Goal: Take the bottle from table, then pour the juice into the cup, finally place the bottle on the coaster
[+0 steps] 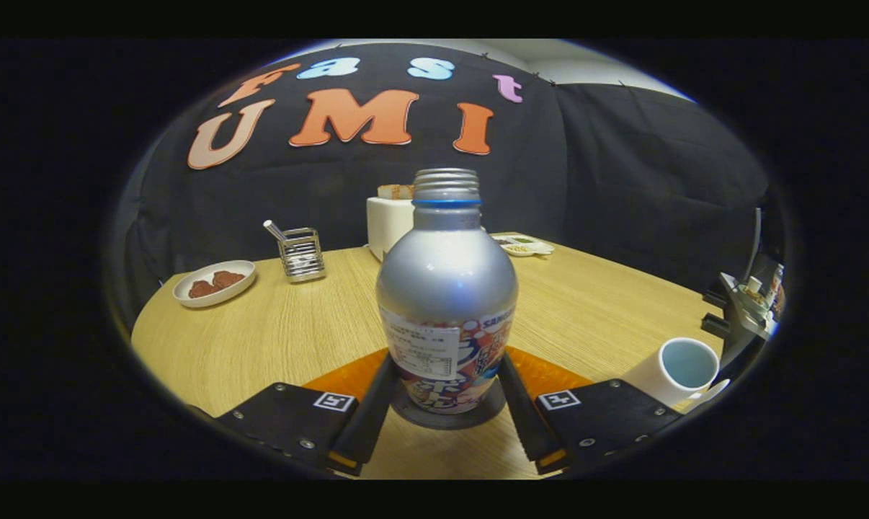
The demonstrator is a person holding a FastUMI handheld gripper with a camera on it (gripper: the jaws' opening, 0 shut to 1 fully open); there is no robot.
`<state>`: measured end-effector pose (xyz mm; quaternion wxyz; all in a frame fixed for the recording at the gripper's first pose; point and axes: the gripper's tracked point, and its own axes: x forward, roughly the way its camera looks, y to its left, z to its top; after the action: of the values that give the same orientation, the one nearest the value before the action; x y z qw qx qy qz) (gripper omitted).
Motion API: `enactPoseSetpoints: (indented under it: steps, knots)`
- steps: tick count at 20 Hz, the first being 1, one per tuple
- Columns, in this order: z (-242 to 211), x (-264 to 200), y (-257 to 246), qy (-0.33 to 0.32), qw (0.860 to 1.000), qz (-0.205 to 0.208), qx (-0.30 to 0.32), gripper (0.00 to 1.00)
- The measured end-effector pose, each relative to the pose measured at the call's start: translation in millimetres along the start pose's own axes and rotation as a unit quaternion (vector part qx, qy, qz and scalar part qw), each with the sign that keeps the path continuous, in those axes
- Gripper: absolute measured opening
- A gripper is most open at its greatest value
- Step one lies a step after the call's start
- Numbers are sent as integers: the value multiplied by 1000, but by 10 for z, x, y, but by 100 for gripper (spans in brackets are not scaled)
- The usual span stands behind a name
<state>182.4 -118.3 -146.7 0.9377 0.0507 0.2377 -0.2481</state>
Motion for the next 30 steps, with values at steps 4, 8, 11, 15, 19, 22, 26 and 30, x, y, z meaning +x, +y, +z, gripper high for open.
enactPoseSetpoints:
  steps: [4,8,11,15,19,22,26,30]
  knots:
    - [-24,-3,1,2,1000,0,9,79]
    - [-134,1,0,12,1000,3,9,82]
    - [-185,-39,-38,13,1000,2,-5,98]
    - [-177,-171,-50,7,1000,8,-13,98]
    - [-167,-439,25,-8,999,31,-11,98]
    - [-105,-748,142,-23,998,61,-16,98]
    - [251,-1323,271,-80,990,113,-12,98]
    - [696,-2034,450,-152,971,186,-16,97]
